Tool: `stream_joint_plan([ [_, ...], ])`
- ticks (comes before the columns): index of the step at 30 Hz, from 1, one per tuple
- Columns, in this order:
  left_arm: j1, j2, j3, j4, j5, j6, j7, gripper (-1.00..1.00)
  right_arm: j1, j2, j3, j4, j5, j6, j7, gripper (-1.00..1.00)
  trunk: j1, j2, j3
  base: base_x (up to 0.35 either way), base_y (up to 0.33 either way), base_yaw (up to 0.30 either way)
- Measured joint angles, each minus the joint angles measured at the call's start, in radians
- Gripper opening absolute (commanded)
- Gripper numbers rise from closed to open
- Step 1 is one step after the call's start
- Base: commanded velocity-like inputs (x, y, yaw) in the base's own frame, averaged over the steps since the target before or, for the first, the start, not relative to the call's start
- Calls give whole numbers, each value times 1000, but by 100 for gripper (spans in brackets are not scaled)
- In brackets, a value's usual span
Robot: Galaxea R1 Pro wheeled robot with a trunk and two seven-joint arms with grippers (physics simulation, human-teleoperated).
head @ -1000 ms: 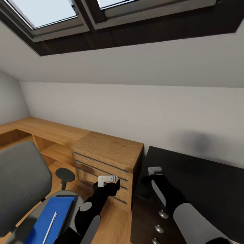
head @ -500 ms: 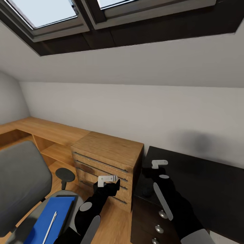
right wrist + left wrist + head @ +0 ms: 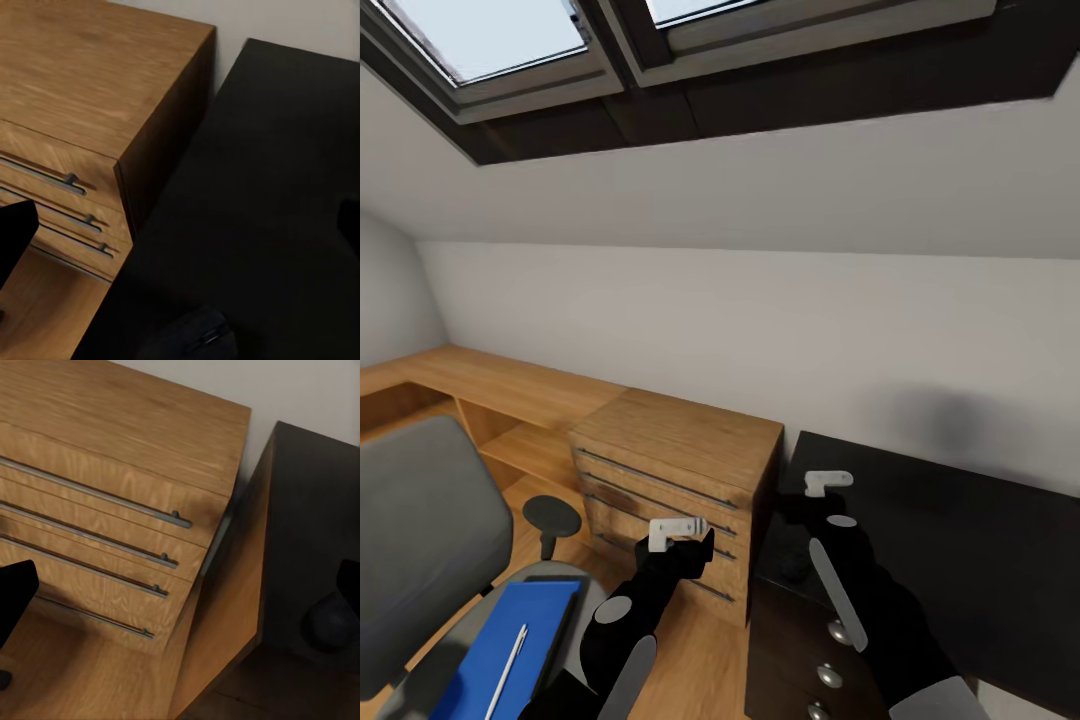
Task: In the bedroom, organize the workspace by keeping the computer under the desk, ensuring the monitor is on the desk, placing the keyboard on the desk next to the monitor, placing the mouse on the desk next to the keyboard, moving the folder from the swivel chair onto the desk next to the mouse, stacking the notebook on top of the folder with the pen on top of the notebook, and positioning the swivel chair next to the desk.
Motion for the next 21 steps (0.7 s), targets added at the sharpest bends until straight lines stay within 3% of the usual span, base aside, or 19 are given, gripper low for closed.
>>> stream_joint_plan([
  [3, 0, 0, 0, 0, 0, 0, 0, 100, 0, 0, 0, 0, 0, 0, 0, 100, 0, 0, 1, -55, 0, -166],
  [14, 0, 0, 0, 0, 0, 0, 1, 100, 0, 0, 0, 4, 1, -1, 0, 100, 1, 0, 2, -327, -4, -286],
  [21, 0, 0, 0, 0, 0, 0, 1, 100, 0, 0, 0, 7, 1, -1, 0, 100, 1, 0, 2, -335, -103, -294],
])
